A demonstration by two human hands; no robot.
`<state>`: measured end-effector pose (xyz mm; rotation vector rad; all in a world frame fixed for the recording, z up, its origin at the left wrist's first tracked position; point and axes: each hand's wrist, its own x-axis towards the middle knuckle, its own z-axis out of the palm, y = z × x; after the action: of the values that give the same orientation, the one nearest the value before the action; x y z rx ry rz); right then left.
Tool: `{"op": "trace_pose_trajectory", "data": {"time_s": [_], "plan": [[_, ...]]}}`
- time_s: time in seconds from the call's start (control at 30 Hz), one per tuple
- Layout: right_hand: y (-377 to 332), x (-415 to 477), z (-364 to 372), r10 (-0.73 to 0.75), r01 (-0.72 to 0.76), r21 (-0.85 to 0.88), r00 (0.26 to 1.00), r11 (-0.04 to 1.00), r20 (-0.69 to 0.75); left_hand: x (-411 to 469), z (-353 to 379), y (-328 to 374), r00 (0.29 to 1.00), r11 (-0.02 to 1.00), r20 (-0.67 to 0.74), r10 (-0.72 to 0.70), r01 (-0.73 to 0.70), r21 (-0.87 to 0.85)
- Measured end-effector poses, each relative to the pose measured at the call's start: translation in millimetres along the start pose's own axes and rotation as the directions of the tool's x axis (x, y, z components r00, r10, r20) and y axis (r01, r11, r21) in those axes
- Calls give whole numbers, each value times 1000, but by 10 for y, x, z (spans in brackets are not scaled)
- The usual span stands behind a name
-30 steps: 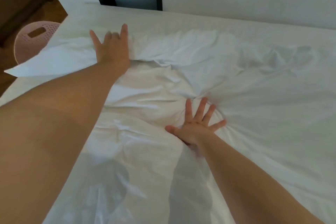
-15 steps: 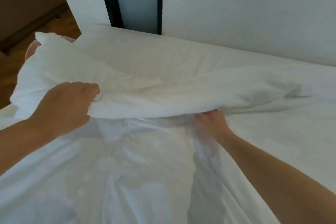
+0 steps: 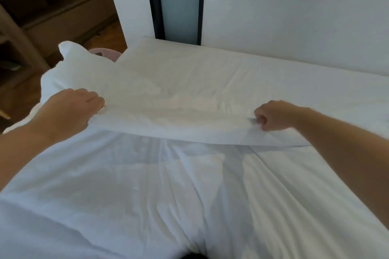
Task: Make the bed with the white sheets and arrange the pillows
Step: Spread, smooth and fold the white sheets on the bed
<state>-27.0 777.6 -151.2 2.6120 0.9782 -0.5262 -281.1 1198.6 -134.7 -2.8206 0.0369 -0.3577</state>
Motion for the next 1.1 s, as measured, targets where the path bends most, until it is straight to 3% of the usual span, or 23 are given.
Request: {"op": "trace_pose_trajectory", "data": {"time_s": [0.1,0.23,0.33,0.4,0.47,0.57,0.63,0.7,0.77,0.8,0.9,0.97,1.0,1.03,1.1], "plan": [[-175,-248,296,-6,13,118,998,993,-59,-145,-102,31,998,998,-33,54,-53,14],[-168,-225,346,181,-187,-65,979,980,-95,-237,-345,34,983,983,-57,175,-172,58],[-277,-244,366,127,-127,-55,992,990,-13,-378,-454,12,983,982,-16,183,-182,55],[-400,-352,454,61,-62,32,997,998,46,-479,-435,-30,986,993,147,75,-88,84],[-472,-506,376,19,-15,94,999,995,-32,-504,-329,-123,941,970,306,-146,76,230],[-454,-722,-48,34,-6,139,979,990,-201,-314,-336,-263,895,885,218,-390,298,358],[-465,-865,-308,73,-31,221,980,975,-184,-175,-428,-287,884,845,81,-460,408,345],[-589,-982,-247,34,-8,269,995,963,-92,-171,-402,-168,879,836,63,-473,425,348],[-837,-1082,235,-44,33,279,999,960,32,-321,-214,78,853,861,287,-436,303,408],[-984,-1128,578,-69,40,268,992,963,102,-461,-71,243,806,897,442,-394,232,375],[-1317,-1213,1439,-84,17,224,952,974,293,-904,428,739,567,979,801,-194,159,125],[-1358,-1173,1562,-102,15,249,934,968,341,-1027,572,892,477,992,875,-84,125,27],[-1341,-1148,1513,-124,26,262,922,965,367,-1038,582,902,471,988,877,-91,155,19],[-1325,-1131,1425,-153,45,272,908,961,389,-1039,583,882,502,974,856,-125,228,9],[-1315,-1092,1162,-184,79,267,900,960,396,-1023,564,769,567,878,756,-327,479,21]]}}
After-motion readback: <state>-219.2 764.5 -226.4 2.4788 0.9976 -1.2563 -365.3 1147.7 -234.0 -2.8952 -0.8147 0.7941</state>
